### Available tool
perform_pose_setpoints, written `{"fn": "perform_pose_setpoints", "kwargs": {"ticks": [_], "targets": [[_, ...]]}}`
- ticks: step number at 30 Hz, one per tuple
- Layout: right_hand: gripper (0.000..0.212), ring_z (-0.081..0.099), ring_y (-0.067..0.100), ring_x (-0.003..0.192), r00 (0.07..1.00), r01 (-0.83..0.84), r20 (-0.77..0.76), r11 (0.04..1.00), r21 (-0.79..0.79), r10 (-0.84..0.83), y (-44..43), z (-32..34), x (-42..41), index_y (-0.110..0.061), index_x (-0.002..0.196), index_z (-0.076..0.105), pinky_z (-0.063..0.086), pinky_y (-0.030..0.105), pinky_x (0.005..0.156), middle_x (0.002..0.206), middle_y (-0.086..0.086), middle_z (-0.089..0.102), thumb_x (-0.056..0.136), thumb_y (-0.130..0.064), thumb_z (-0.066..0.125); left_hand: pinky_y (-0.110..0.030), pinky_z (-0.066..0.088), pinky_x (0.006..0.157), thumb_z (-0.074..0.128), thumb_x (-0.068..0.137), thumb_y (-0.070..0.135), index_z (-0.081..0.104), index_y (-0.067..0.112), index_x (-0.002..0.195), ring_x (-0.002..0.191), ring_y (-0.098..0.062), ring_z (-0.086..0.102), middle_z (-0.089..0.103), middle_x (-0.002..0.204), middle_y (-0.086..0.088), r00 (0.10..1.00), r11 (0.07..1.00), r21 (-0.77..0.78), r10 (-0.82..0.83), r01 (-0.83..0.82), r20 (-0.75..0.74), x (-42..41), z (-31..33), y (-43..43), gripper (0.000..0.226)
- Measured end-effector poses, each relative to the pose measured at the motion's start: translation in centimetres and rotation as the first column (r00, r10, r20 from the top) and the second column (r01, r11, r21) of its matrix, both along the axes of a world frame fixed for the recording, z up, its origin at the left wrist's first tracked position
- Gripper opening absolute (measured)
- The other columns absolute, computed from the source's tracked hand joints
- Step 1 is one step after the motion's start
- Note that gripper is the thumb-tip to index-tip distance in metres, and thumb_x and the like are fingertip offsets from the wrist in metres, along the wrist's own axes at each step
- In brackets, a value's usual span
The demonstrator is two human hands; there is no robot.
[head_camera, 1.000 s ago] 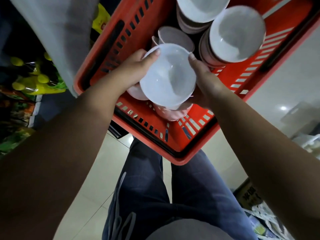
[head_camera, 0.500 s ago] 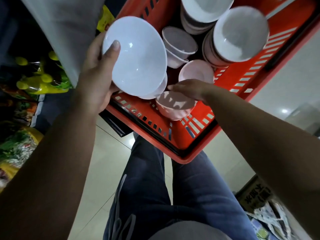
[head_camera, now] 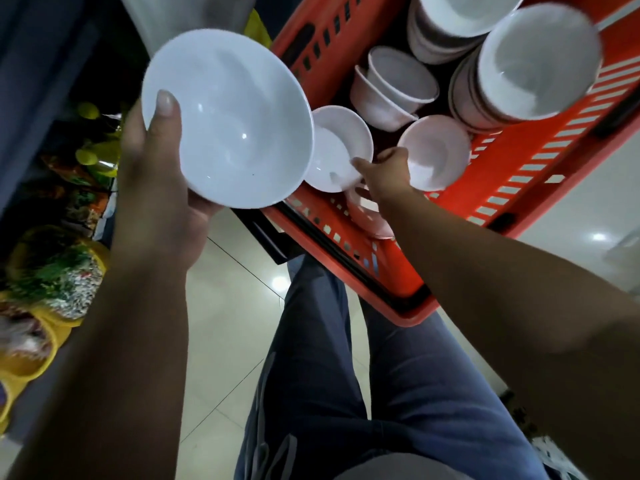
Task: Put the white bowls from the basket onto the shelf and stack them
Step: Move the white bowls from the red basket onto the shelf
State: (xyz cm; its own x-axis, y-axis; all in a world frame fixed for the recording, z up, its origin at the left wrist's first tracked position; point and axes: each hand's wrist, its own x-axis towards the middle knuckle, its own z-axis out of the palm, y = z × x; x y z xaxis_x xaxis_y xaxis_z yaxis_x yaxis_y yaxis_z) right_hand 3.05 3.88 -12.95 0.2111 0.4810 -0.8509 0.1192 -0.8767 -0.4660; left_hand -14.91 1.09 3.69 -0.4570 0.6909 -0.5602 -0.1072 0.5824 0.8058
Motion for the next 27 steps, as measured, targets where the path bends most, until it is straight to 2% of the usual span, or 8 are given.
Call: {"fn": "perform_pose_setpoints", "kwargs": {"ticks": [3,8,10,12,14,18,23,27], "targets": [[0.046,0.063,0.030,0.077,0.990,-0.128,-0.083,0.980,-0.153,0.116,0.8,0.2,-0.2,-0.001,0.116,0.047,0.057,0.042,0.074,0.102,0.019,0.061,0.082,-0.022,0.068,-0.036,0.057,0.076,0.040,0.092,0.042,0.046,0.042,0.116,0.110,-0.013,0.060,0.056,0.123,0.010,1.000,1.000,0.005,0.000,0.000,-0.010,-0.6,0.0,-0.2,0.025],[0.023,0.060,0.017,0.037,0.968,-0.249,-0.072,0.947,-0.204,0.239,1.7,1.3,0.0,-0.002,0.103,0.050,0.043,0.015,0.031,0.093,0.019,0.060,0.083,-0.004,0.062,-0.038,0.057,0.080,0.041,0.089,0.044,0.041,0.035,0.129,0.113,-0.015,0.058,0.054,0.127,0.006,0.999,0.999,0.012,-0.043,0.043,-0.010,-0.7,-0.1,-0.5,0.041],[0.021,0.059,0.019,0.037,0.965,-0.257,-0.099,0.945,-0.201,0.242,2.1,1.9,0.0,-0.002,0.107,0.048,0.050,0.018,0.038,0.085,0.018,0.058,0.086,0.001,0.053,-0.039,0.057,0.081,0.042,0.088,0.044,0.039,0.033,0.132,0.113,-0.016,0.058,0.054,0.128,0.006,0.999,0.999,0.012,-0.041,0.041,-0.007,-0.7,-0.2,-0.5,0.045],[0.033,0.060,0.026,0.056,0.960,-0.276,-0.109,0.938,-0.209,0.258,2.3,2.1,0.0,0.004,0.122,0.044,0.059,0.035,0.072,0.076,0.016,0.055,0.089,0.001,0.042,-0.042,0.057,0.080,0.042,0.088,0.046,0.039,0.033,0.133,0.113,-0.016,0.058,0.054,0.127,0.006,1.000,1.000,0.006,-0.028,0.028,0.008,-0.8,-0.2,-0.6,0.047],[0.038,0.059,0.029,0.061,0.949,-0.314,-0.069,0.928,-0.201,0.307,2.4,2.9,-0.2,0.005,0.126,0.042,0.054,0.046,0.085,0.077,0.017,0.054,0.089,0.001,0.036,-0.045,0.057,0.080,0.042,0.088,0.046,0.039,0.032,0.135,0.113,-0.017,0.058,0.054,0.128,0.007,0.999,1.000,0.003,-0.018,0.018,0.031,-0.9,-0.2,-0.7,0.049],[0.036,0.061,0.028,0.067,0.944,-0.330,-0.010,0.939,-0.098,0.330,2.7,6.6,0.7,0.003,0.123,0.047,0.057,0.042,0.071,0.095,0.019,0.055,0.089,0.001,0.038,-0.047,0.056,0.081,0.044,0.090,0.046,0.037,0.033,0.137,0.113,-0.019,0.057,0.052,0.129,0.005,0.996,0.999,-0.009,0.036,-0.036,0.083,-1.0,0.5,-1.0,0.049],[0.017,0.061,0.026,0.062,0.987,-0.096,-0.124,0.993,0.062,0.103,3.1,14.6,3.1,-0.007,0.079,0.052,0.057,0.029,0.049,0.075,0.015,0.057,0.085,0.004,0.040,-0.049,0.053,0.087,0.041,0.093,0.044,0.043,0.037,0.130,0.114,-0.017,0.056,0.054,0.127,0.007,0.983,0.993,0.047,0.098,-0.107,0.158,-1.7,3.5,-1.9,0.038],[0.017,0.057,0.020,0.061,0.972,-0.017,-0.225,0.976,0.219,0.068,3.6,22.4,3.3,-0.007,0.082,0.051,0.055,0.025,0.043,0.074,0.010,0.054,0.086,0.001,0.038,-0.045,0.055,0.081,0.042,0.092,0.046,0.046,0.040,0.117,0.109,-0.018,0.058,0.059,0.113,0.009,0.941,0.955,0.110,0.245,-0.276,0.235,-1.5,8.0,-2.8,0.026]]}}
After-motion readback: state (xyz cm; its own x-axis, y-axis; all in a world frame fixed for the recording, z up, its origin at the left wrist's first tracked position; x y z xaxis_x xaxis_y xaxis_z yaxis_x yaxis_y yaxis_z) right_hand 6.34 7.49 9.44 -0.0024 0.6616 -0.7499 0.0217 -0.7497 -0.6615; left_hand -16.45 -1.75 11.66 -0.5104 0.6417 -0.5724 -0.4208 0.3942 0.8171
